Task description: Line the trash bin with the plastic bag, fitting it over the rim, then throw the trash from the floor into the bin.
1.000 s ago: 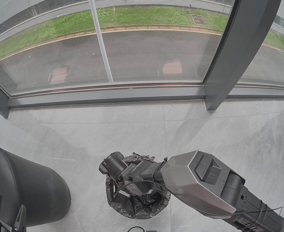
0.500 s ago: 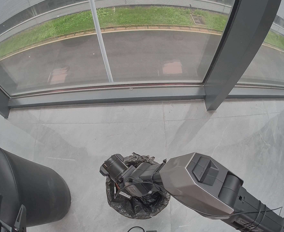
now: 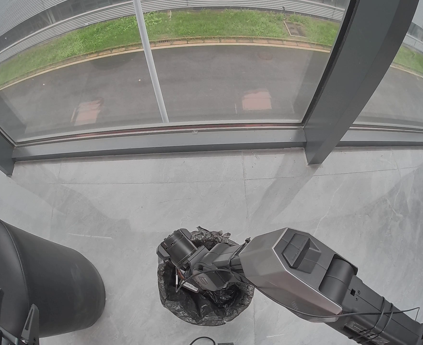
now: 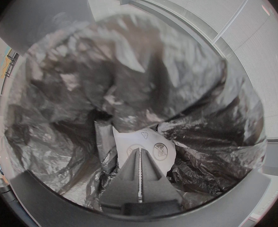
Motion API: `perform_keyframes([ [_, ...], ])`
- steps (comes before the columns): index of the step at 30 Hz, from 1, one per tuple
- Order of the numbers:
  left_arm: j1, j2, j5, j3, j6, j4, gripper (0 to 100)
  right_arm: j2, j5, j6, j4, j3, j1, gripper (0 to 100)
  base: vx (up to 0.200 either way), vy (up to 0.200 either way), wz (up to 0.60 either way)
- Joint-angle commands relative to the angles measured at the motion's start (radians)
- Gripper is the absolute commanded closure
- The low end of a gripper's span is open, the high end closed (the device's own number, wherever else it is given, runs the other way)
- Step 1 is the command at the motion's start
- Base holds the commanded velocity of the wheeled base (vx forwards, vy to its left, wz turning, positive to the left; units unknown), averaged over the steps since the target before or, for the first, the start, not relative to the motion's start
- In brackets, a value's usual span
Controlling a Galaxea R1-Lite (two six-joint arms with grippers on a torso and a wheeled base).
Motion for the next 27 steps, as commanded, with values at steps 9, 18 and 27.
perform_keyframes([
  [9, 0.000, -0.015, 0.001, 0.018, -0.001, 0.000, 0, 0.098, 0.001, -0.005, -0.097, 0.000, -0.034, 100, 0.000, 0.000, 0.00],
  [18, 0.000, -0.015, 0.001, 0.018, -0.001, 0.000, 0, 0.124, 0.001, -0.004, -0.103, 0.000, -0.047, 100, 0.000, 0.000, 0.00],
  [27, 0.000, -0.015, 0.001, 0.018, -0.001, -0.002, 0, 0.109, -0.002, -0.005, -0.103, 0.000, -0.051, 100, 0.000, 0.000, 0.00],
])
